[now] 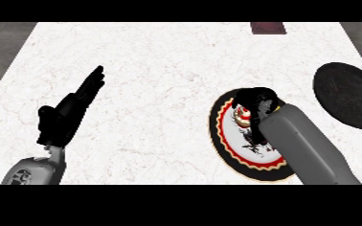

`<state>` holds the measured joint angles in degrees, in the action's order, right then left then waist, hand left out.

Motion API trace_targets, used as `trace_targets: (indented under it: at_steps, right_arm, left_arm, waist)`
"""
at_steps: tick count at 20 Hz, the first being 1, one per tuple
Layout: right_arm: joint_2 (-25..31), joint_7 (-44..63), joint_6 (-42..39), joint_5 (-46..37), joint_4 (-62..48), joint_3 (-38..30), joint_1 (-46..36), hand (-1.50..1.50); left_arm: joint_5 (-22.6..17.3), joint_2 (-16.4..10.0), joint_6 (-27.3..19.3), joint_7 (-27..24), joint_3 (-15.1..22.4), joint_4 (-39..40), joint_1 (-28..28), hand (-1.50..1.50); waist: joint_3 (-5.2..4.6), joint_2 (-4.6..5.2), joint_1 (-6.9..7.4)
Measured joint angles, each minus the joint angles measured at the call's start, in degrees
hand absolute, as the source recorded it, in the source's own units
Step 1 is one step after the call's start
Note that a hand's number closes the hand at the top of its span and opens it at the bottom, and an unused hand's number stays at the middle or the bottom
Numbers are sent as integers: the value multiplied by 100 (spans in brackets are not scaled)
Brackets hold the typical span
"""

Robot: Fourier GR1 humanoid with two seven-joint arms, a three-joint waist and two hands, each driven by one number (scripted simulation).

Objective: Pick the cupcake from the plate and place it in the pan

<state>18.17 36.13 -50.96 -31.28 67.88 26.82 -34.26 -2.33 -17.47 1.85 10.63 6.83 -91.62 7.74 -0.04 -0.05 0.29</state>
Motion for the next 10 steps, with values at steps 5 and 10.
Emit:
trace_targets:
  at_steps: [5, 10]
  right_arm:
    - [52, -465, -116, -246, 37, 87, 85, 150]
    - [11, -590, -106, -458, 167, 34, 271, 150]
  left_arm:
    - [124, 164, 10, -134, -70, 291, 128, 0]
    - [162, 186, 87, 18, -137, 121, 96, 0]
  waist:
    - [-24, -33, -12]
    - [-45, -65, -24]
